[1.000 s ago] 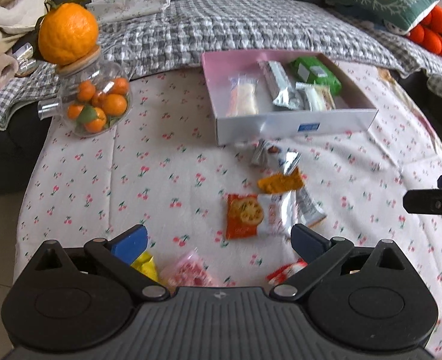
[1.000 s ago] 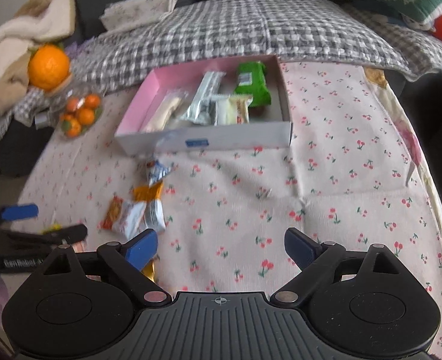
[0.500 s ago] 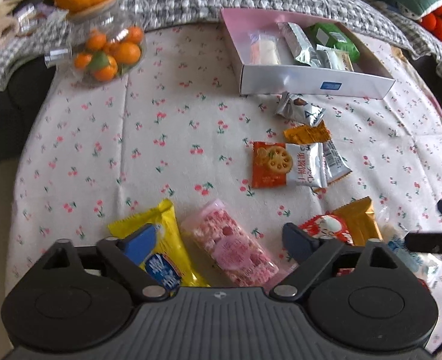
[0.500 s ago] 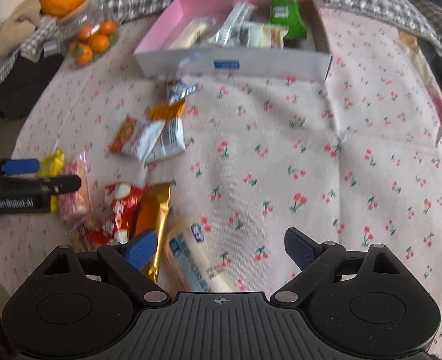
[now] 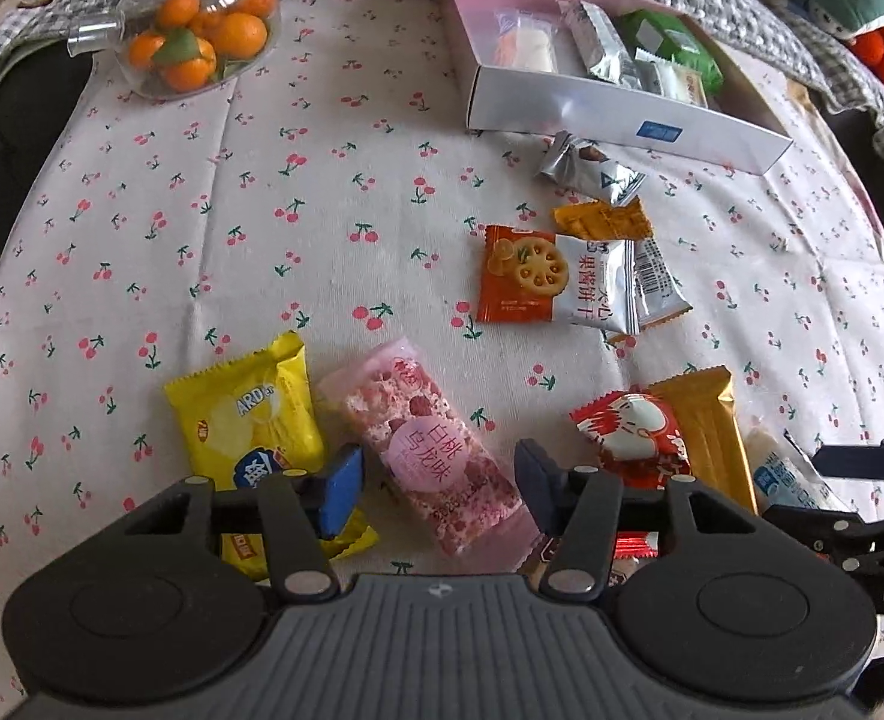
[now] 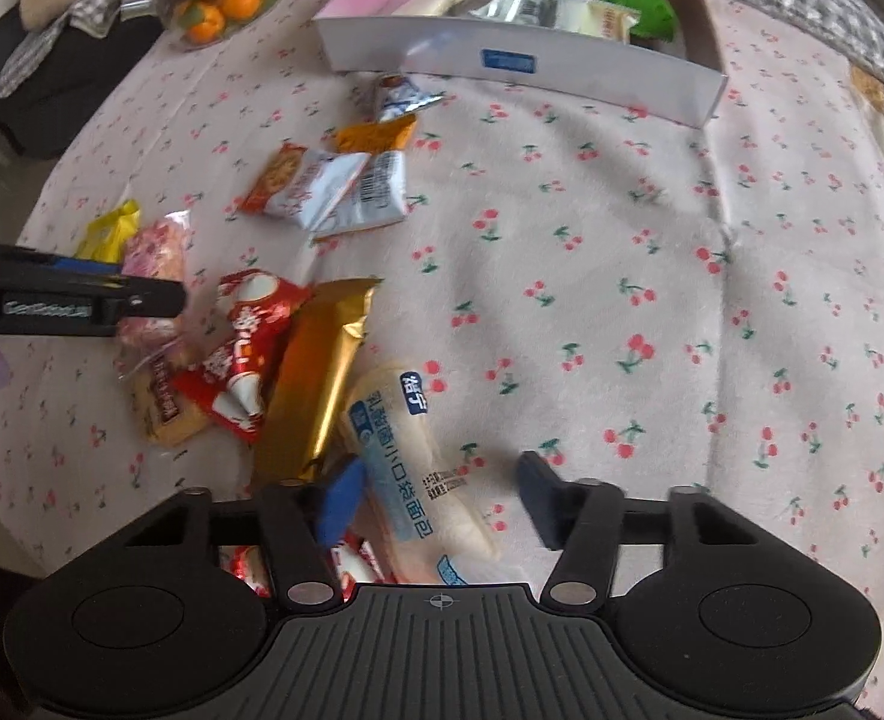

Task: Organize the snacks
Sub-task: 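Grasp the pink candy pack with the left tool while the right tool grasps the white-blue bread pack, then lift the pink candy pack and white-blue bread pack off the table, then carry the pink candy pack and bread pack over the pink-lined box, then lower both packs into the box and open both tools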

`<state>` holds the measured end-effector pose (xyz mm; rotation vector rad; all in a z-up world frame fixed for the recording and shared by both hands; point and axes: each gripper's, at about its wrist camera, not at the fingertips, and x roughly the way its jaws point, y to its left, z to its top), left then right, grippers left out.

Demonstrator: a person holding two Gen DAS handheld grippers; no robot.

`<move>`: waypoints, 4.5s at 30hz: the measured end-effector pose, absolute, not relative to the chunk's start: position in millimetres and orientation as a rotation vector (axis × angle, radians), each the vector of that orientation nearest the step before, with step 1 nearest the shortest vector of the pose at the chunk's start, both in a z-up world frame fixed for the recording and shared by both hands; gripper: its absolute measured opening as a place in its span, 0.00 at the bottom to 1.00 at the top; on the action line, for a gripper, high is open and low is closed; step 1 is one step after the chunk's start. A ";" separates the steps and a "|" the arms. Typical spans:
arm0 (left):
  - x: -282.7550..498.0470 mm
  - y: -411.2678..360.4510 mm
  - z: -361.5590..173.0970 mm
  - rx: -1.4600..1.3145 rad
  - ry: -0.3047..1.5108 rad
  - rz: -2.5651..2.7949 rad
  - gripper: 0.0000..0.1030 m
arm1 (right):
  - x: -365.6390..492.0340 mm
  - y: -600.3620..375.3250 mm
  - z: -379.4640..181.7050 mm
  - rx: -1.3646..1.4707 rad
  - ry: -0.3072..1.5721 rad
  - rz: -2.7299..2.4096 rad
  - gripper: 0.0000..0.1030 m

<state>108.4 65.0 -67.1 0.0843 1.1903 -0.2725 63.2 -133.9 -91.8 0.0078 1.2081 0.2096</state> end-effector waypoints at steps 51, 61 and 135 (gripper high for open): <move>107.5 35.0 -65.8 0.223 1.086 -0.294 0.29 | 86.6 -160.9 -84.3 0.051 1.112 0.074 0.32; 112.2 32.7 -48.3 0.155 1.048 -0.295 0.29 | 93.6 -173.2 -64.6 0.137 1.066 0.082 0.20; 264.9 -57.0 -57.3 0.094 0.911 -0.295 0.29 | 259.7 -242.7 -52.2 0.507 0.705 0.036 0.23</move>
